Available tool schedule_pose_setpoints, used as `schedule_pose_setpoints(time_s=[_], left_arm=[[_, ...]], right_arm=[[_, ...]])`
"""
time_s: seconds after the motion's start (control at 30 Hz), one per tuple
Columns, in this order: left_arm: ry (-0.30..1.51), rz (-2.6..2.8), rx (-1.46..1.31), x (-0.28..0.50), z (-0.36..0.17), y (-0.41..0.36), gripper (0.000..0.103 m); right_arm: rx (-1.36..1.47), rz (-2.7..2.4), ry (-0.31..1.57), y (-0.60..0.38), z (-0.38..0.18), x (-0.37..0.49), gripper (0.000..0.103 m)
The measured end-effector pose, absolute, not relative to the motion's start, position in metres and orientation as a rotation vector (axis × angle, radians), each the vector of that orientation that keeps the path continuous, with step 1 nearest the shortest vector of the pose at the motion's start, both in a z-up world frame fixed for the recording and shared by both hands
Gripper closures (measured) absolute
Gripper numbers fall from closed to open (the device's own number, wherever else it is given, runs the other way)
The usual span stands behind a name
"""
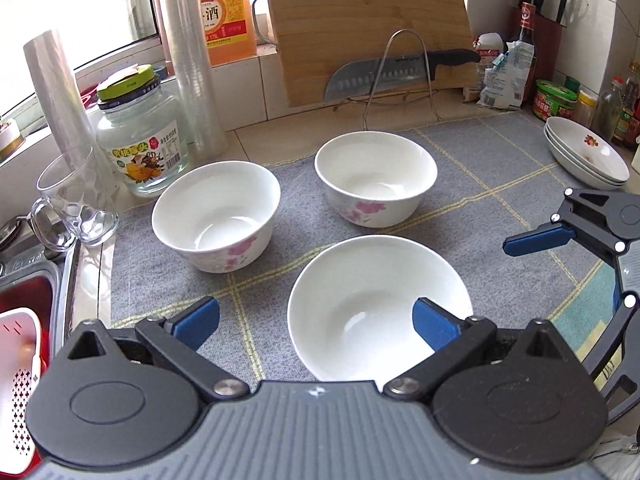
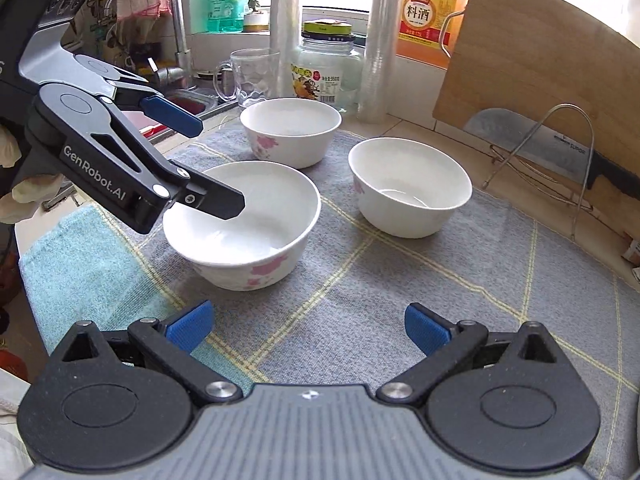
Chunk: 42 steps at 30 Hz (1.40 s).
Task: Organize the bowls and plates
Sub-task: 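Move the left tool to the large white bowl and grip its rim, then lift the white bowl with the left tool and carry it toward the other bowls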
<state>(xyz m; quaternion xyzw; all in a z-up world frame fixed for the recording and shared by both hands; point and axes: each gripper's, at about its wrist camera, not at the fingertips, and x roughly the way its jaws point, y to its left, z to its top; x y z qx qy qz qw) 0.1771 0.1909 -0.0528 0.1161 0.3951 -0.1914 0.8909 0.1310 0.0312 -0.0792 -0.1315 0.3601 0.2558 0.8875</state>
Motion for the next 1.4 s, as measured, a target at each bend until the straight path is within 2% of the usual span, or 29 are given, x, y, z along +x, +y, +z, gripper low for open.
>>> schedule_pose_setpoints(time_s=[0.27, 0.47, 0.7, 0.83, 1.07, 1.4], left_arm=[[0.869, -0.452, 0.256, 0.185, -0.062, 0.194, 0.004], [0.902, -0.473, 0.253, 0.195, -0.066, 0.194, 0.021], [0.922, -0.515, 0.228, 0.201, -0.066, 0.192, 0.036], [0.931, -0.538, 0.228, 0.203, -0.066, 0.188, 0.039], [0.946, -0.574, 0.216, 0.206, -0.066, 0.186, 0.045], [0.961, -0.584, 0.209, 0.210, -0.065, 0.186, 0.047]], right_arm=[[-0.308, 0.589, 0.722, 0.062, -0.084, 0.141, 0.000], [-0.321, 0.609, 0.718, 0.071, -0.086, 0.145, 0.002], [-0.348, 0.613, 0.708, 0.077, -0.088, 0.143, 0.012], [-0.352, 0.615, 0.709, 0.077, -0.088, 0.142, 0.016], [-0.365, 0.617, 0.705, 0.079, -0.088, 0.140, 0.017], [-0.357, 0.619, 0.713, 0.081, -0.087, 0.141, 0.018]])
